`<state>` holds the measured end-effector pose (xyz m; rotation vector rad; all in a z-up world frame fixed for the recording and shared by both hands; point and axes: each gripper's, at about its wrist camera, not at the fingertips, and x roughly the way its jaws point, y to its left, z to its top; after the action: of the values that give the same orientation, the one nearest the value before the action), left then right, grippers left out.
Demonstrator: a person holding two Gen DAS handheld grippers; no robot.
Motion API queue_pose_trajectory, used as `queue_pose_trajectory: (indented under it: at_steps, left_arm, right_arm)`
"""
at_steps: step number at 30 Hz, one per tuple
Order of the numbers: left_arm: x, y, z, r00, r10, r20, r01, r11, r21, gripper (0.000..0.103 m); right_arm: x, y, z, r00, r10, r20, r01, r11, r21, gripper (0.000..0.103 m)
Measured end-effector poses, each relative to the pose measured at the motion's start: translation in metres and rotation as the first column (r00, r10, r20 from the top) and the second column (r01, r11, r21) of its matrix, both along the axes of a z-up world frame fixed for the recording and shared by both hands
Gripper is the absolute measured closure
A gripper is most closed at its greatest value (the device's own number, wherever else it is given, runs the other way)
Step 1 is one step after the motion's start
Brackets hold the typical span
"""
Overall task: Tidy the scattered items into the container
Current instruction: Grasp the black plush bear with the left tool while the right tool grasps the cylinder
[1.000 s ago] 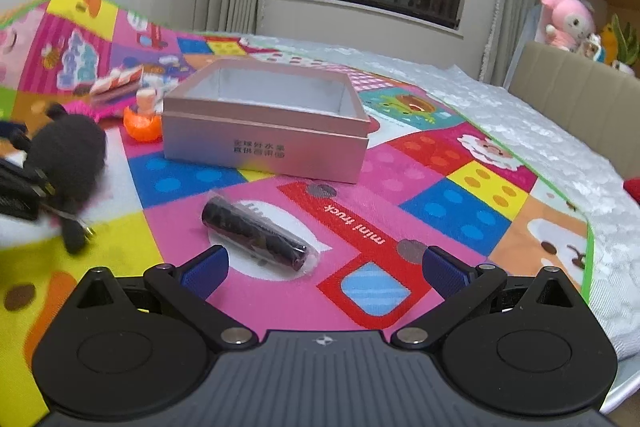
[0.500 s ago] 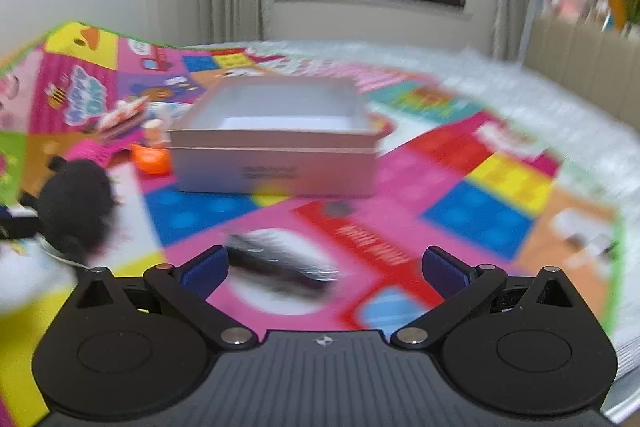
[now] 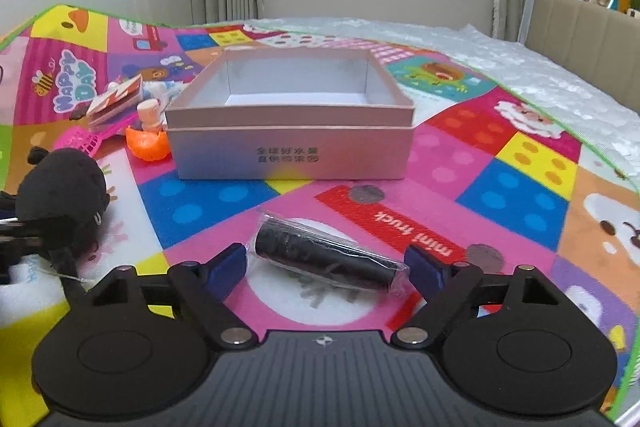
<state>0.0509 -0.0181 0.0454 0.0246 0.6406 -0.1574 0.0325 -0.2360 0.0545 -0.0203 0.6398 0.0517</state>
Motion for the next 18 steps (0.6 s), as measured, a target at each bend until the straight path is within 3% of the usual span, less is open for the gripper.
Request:
queue_pose_trajectory:
  at_steps: [4,5,6,7,12,18]
  left_arm:
    - [0.004,-0.012,-0.006,1.0,-0.004,0.015,0.003,0.998,0.058,0.0]
    - [0.004,-0.013,-0.007,1.0,-0.001,0.022,-0.001,0.997,0.076,0.006]
    - [0.003,-0.014,-0.008,1.0,0.004,0.027,-0.006,0.996,0.093,0.025]
    - [0.002,-0.014,-0.008,0.999,0.015,0.033,-0.019,0.994,0.112,0.03]
    - [-0.015,-0.007,0.003,0.998,-0.005,0.061,-0.001,0.995,0.097,0.03]
    - [-0.042,-0.006,0.03,0.991,-0.096,0.098,0.091,0.994,0.06,0.03]
  right_arm:
    - [-0.019,-0.007,0.01,0.999,0.04,0.032,-0.04,0.999,-0.002,0.017]
    - [-0.022,-0.008,0.012,0.998,0.051,0.036,-0.051,0.999,-0.002,0.017]
    - [-0.026,-0.009,0.015,0.997,0.062,0.041,-0.062,0.998,-0.006,0.017]
    - [-0.029,-0.009,0.016,0.997,0.07,0.045,-0.069,0.998,-0.011,0.017]
    - [-0.048,-0.008,0.026,0.993,0.094,0.075,-0.09,0.994,-0.057,0.017]
    - [-0.069,-0.008,0.043,0.981,0.136,0.135,-0.121,0.986,-0.115,0.017]
